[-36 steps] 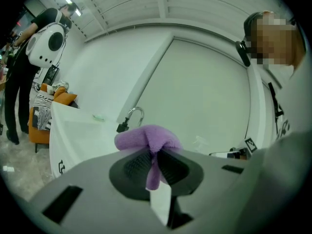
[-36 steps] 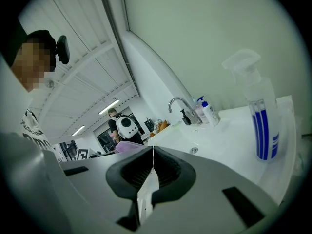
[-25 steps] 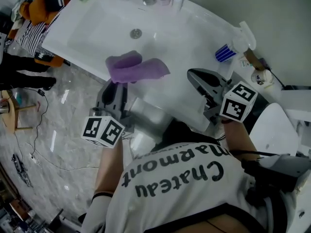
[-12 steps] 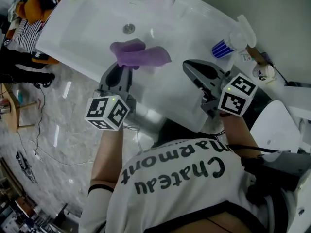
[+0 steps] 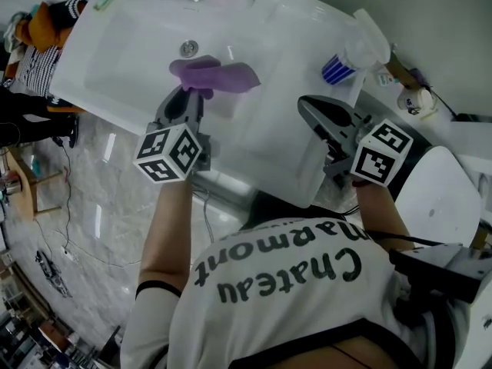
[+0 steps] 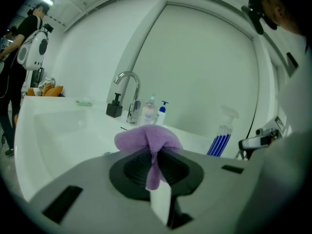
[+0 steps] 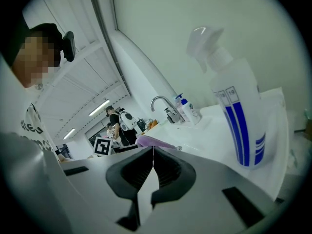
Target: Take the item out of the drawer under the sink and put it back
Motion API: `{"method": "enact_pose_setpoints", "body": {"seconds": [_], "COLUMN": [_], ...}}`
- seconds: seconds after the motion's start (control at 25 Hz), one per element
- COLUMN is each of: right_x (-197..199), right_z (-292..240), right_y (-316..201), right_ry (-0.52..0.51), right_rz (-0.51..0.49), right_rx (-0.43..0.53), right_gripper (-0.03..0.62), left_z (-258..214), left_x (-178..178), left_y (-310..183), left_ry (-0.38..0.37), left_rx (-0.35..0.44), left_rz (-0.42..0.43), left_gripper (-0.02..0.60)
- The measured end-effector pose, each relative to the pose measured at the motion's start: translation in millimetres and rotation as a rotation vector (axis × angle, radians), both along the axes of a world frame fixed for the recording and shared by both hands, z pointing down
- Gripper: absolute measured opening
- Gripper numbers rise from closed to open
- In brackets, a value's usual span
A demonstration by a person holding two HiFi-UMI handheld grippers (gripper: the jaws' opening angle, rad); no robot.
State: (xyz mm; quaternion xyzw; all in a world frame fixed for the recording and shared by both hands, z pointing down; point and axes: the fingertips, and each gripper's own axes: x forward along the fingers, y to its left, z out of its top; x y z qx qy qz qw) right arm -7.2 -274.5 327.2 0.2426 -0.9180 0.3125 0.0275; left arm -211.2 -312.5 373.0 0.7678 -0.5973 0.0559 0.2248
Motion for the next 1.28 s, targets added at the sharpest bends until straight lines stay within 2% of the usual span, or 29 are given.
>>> {"method": "enact_pose_setpoints", "body": {"seconds": [0.68, 1.28], "right_x": [48.2, 64.0], "right_z": [15.7, 30.6], "right_y": [-6.6, -8.2], "right_ry": [0.013, 0.009], "right_rz": [0.1, 0.135], "right_rx": [-0.045, -0.083], "right_gripper": [0.012, 0.012], "left_z": [84.4, 128.5], "left_x": [1.9, 9.0], "left_y": [-49.0, -66.8], "left_ry": [-0.158, -0.228], "left_rx": [-0.215, -0.343], "left_rz": [-0.008, 0.026], "left_gripper": [0.04, 0.041]}}
